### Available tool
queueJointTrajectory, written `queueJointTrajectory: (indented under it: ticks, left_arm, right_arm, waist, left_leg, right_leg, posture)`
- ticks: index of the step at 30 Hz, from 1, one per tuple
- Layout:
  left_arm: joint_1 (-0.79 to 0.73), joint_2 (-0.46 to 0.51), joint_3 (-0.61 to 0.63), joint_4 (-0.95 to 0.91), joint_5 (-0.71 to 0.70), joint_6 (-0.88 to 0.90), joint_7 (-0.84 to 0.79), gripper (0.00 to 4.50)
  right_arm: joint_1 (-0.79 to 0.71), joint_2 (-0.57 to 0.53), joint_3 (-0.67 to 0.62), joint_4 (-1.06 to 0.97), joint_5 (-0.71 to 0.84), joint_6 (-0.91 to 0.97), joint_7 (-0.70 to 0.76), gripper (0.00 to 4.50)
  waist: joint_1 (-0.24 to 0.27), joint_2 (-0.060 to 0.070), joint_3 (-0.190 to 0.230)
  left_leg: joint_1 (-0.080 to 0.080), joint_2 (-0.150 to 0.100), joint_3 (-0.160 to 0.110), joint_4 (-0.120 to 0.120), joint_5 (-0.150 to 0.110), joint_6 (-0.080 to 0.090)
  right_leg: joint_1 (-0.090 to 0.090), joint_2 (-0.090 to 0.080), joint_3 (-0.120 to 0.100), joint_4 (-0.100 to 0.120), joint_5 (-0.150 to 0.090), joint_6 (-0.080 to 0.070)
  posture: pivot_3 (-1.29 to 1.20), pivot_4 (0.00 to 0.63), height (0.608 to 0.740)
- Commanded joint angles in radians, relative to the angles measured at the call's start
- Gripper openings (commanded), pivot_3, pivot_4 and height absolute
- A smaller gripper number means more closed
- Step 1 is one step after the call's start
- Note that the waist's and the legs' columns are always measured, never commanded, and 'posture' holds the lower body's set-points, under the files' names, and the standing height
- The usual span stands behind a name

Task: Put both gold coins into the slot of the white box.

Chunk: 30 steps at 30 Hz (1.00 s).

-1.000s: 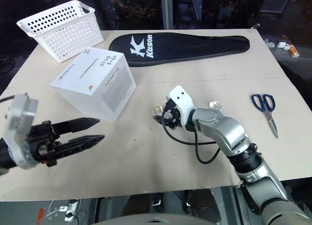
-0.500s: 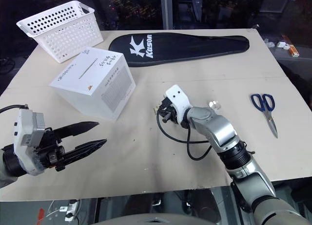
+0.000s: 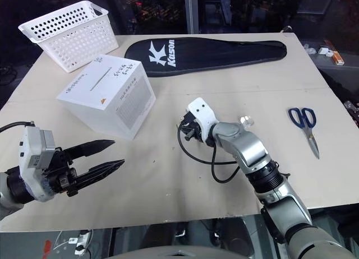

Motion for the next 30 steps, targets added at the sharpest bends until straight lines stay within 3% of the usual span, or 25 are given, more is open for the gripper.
queueJointTrajectory:
  ticks: [1, 5, 11, 18, 23, 27, 30]
  left_arm:
    - [0.013, 0.004, 0.017, -0.026, -0.006, -0.028, 0.006, 3.00]
    - [0.023, 0.004, 0.017, -0.028, -0.007, -0.037, 0.009, 3.00]
    - [0.010, 0.011, 0.001, -0.011, -0.018, -0.043, 0.022, 3.00]
    - [-0.058, 0.021, -0.012, 0.029, -0.175, 0.029, 0.118, 3.00]
    - [-0.214, 0.048, -0.111, 0.102, -0.318, 0.072, 0.209, 3.00]
    - [-0.347, 0.058, -0.205, 0.135, -0.367, 0.086, 0.269, 1.74]
    - [-0.419, 0.055, -0.263, 0.159, -0.377, 0.091, 0.290, 1.74]
  right_arm:
    - [-0.024, 0.013, -0.028, -0.010, -0.010, -0.014, 0.009, 1.03]
    - [-0.023, 0.019, -0.035, -0.007, -0.017, -0.009, 0.012, 0.04]
    - [-0.020, 0.016, -0.045, -0.012, -0.019, -0.002, 0.018, 0.04]
    - [-0.013, -0.016, -0.096, -0.059, 0.010, -0.014, 0.065, 0.04]
    - [0.004, -0.085, -0.242, -0.250, 0.236, 0.039, 0.236, 0.04]
    - [-0.010, -0.138, -0.296, -0.327, 0.349, 0.111, 0.283, 0.00]
    - [-0.019, -0.166, -0.316, -0.360, 0.404, 0.137, 0.298, 0.00]
  waist:
    - [0.000, 0.000, 0.000]
    - [0.000, 0.001, 0.000]
    - [0.000, 0.001, 0.001]
    - [0.002, 0.002, 0.001]
    - [0.009, 0.003, 0.002]
    - [0.006, 0.003, 0.002]
    - [0.001, 0.003, 0.002]
  left_leg:
    - [0.000, 0.000, 0.000, 0.000, 0.000, 0.000]
    - [0.000, 0.000, 0.000, -0.001, 0.000, 0.000]
    - [0.000, 0.000, 0.000, -0.003, 0.000, 0.000]
    - [-0.001, 0.000, 0.000, -0.005, 0.000, 0.000]
    - [-0.002, 0.000, 0.000, -0.005, 0.002, 0.003]
    - [-0.002, 0.000, -0.001, -0.005, 0.002, 0.004]
    - [-0.002, 0.000, 0.000, -0.006, 0.004, 0.002]
  right_leg:
    - [0.000, 0.000, 0.000, 0.000, 0.000, 0.000]
    - [0.000, 0.000, 0.000, 0.000, 0.000, 0.000]
    - [-0.001, 0.000, 0.000, -0.002, 0.000, 0.000]
    - [-0.001, 0.000, 0.000, -0.004, 0.000, 0.000]
    - [-0.001, 0.000, -0.001, -0.006, 0.000, 0.001]
    - [0.000, 0.001, -0.001, -0.008, 0.000, 0.001]
    - [0.000, 0.001, -0.001, -0.008, 0.000, 0.001]
  posture:
    - [0.00, 0.150, 0.738]
    - [0.00, 0.150, 0.738]
    - [0.00, 0.150, 0.738]
    - [0.00, 0.150, 0.738]
    - [0.00, 0.150, 0.738]
    - [0.00, 0.150, 0.738]
    - [0.00, 0.150, 0.738]
